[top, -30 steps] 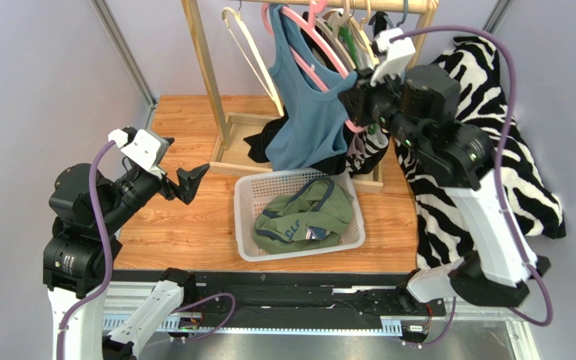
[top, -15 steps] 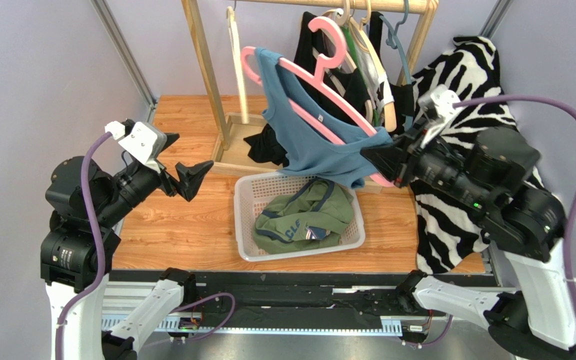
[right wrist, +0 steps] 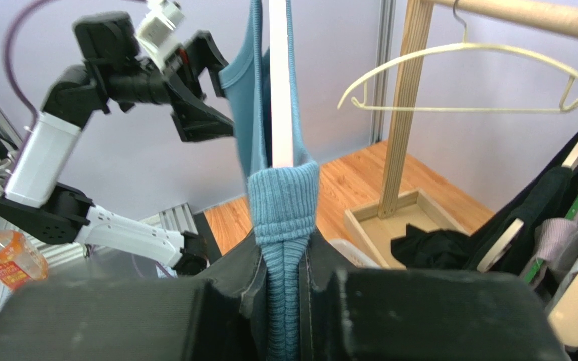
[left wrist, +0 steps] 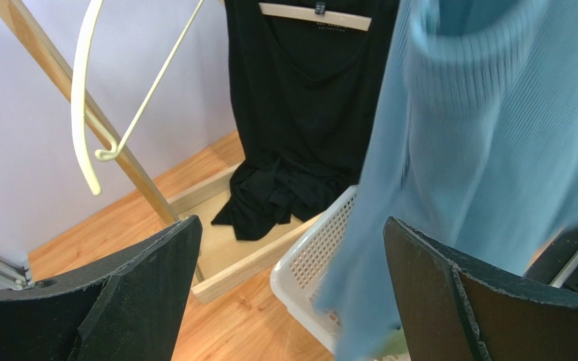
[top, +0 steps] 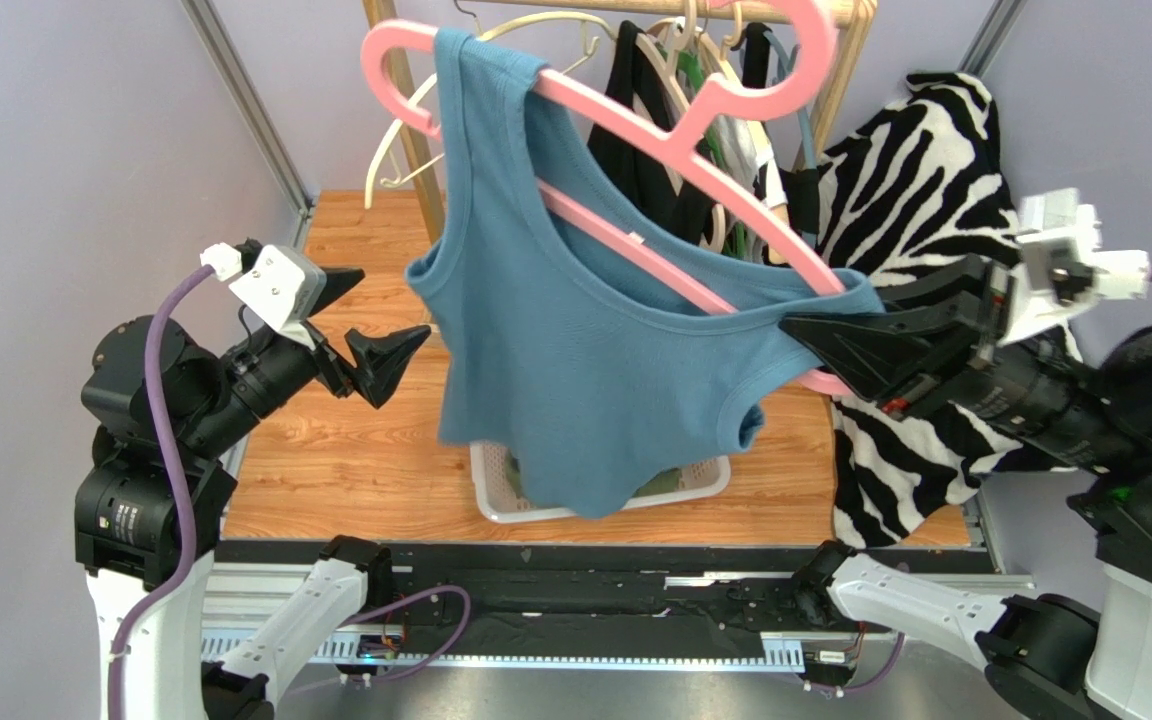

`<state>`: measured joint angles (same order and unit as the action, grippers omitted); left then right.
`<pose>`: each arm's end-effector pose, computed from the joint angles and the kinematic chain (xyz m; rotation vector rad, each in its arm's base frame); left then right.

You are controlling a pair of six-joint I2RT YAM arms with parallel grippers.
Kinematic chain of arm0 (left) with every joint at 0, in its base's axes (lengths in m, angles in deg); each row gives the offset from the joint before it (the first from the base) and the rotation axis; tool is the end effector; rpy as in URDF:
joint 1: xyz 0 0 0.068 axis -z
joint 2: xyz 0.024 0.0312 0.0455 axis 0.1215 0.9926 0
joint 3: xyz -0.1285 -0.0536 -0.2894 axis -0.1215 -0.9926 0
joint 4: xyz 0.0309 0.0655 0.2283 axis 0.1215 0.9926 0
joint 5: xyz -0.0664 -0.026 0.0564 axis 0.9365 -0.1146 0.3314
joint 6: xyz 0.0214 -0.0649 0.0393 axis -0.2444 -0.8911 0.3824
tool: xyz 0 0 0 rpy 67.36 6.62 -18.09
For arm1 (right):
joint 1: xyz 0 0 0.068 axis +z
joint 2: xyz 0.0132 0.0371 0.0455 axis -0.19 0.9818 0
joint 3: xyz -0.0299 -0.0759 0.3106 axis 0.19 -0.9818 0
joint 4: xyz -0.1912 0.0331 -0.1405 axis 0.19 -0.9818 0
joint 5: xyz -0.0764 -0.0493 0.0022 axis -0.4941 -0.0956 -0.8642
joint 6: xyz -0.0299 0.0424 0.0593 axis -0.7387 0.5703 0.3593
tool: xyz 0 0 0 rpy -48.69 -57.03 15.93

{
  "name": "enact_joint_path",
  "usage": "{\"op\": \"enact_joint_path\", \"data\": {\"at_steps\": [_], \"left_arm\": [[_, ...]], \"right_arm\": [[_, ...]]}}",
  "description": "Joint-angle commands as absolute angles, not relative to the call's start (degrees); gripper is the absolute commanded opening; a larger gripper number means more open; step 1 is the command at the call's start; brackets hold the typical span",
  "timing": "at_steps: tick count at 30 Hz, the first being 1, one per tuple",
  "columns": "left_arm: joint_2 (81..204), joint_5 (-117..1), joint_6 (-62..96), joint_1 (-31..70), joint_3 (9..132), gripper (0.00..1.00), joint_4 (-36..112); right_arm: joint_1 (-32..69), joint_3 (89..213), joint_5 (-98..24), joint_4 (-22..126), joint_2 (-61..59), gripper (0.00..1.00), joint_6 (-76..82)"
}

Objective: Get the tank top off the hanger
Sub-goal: Pick up the hanger from the clothesline.

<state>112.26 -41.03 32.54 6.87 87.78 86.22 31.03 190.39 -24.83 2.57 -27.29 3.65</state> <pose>0.0403 -0.0395 0.5303 0.5871 1.5019 -0.4764 0.0086 0.0383 0.6156 -0.7130 1.2906 0.9468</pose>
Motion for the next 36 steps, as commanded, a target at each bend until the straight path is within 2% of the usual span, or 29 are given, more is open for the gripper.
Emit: {"op": "enact_joint_path", "data": {"at_steps": [1, 16, 23, 30, 36], "left_arm": [[111.08, -39.37, 32.57, 6.74, 88.84, 0.99, 86.23], [110.99, -38.40, 31.88, 6.73, 90.24, 0.99, 85.80], [112.92, -36.38, 26.88, 6.73, 89.63, 0.99, 82.19], [113.97, -36.73, 24.32, 6.73, 88.49, 0.99, 80.96], [116.52, -36.47, 14.74, 6.73, 85.33, 0.99, 77.02]], "right_arm": [[31.33, 188.01, -27.04, 5.79, -25.03, 0.00, 2.01], [31.33, 195.74, -28.45, 4.38, -19.14, 0.00, -0.89], [31.32, 187.84, -27.49, 5.27, -22.92, 0.00, -0.98], [31.33, 171.77, -23.97, 6.14, -28.27, 0.00, 1.48], [31.33, 165.68, -22.74, 5.35, -30.39, 0.00, 2.18]]}}
